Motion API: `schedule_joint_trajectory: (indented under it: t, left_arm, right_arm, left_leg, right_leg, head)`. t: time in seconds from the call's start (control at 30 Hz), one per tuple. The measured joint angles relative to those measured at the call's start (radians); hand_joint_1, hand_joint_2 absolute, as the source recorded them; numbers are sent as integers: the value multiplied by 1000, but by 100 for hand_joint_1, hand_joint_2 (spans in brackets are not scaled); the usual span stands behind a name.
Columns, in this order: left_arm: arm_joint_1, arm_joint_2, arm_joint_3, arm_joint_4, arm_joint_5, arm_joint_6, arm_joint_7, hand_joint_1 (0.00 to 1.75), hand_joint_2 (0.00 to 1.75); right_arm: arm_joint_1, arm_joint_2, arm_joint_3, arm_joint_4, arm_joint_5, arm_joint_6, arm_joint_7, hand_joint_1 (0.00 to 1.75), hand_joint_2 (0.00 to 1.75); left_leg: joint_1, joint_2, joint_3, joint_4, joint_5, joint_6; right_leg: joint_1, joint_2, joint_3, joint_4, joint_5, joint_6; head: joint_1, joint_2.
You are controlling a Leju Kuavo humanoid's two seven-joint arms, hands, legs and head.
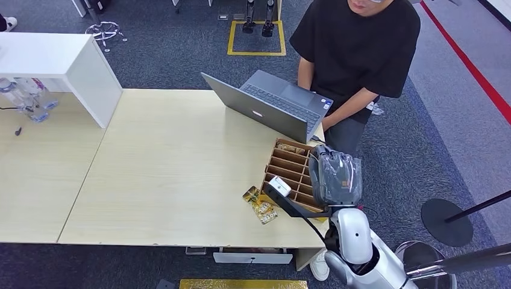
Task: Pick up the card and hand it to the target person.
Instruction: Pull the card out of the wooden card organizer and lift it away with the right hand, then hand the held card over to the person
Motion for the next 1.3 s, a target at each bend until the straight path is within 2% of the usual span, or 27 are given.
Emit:
schedule_joint_trajectory:
  t: [0.1,0.2,0.3,0.47,0.7,1.0,1.13,1.3]
  left_arm:
    - [1,0,0,0,0,0,0,0,0]
    - [1,1,0,0,0,0,0,0,0]
    - [0,0,0,0,0,-2,1,0,0]
    - [-5,0,0,0,0,-8,8,0,0]
    - [-17,-3,-22,0,0,-13,22,0,0]
    - [-25,-5,-47,0,0,-22,32,0,0]
    - [-30,-7,-62,0,0,-28,36,0,0]
    - [-31,-12,-74,0,0,-30,39,0,0]
  right_arm:
    - [-5,-8,0,-48,-12,0,0,164,175]
    - [-13,-20,-2,-80,-29,5,5,168,175]
    - [-25,-37,-8,-91,-54,17,14,175,175]
    - [-49,-74,-33,-89,-61,50,18,175,175]
    - [-79,-136,-71,-41,-59,90,19,175,175]
    - [-108,-182,-88,48,-95,107,19,170,175]
    - [-125,-196,-93,104,-145,91,19,171,175]
    - [-128,-198,-120,153,-231,7,19,175,175]
  left_leg:
    - [0,0,0,0,0,0]
    - [0,0,0,0,0,0]
    - [0,0,0,0,0,0]
    - [0,0,0,0,0,0]
    - [0,0,0,0,0,0]
    - [0,0,0,0,0,0]
    - [0,0,0,0,0,0]
    - [0,0,0,0,0,0]
  right_leg:
    - [0,0,0,0,0,0]
    - [0,0,0,0,0,0]
    - [0,0,0,0,0,0]
    - [0,0,0,0,0,0]
    - [0,0,0,0,0,0]
    - [0,0,0,0,0,0]
    - [0,0,0,0,0,0]
    - [0,0,0,0,0,0]
  head:
    - [0,0]
    - [0,0]
    - [0,0]
    - [0,0]
    - [0,0]
    - [0,0]
    - [0,0]
    - [0,0]
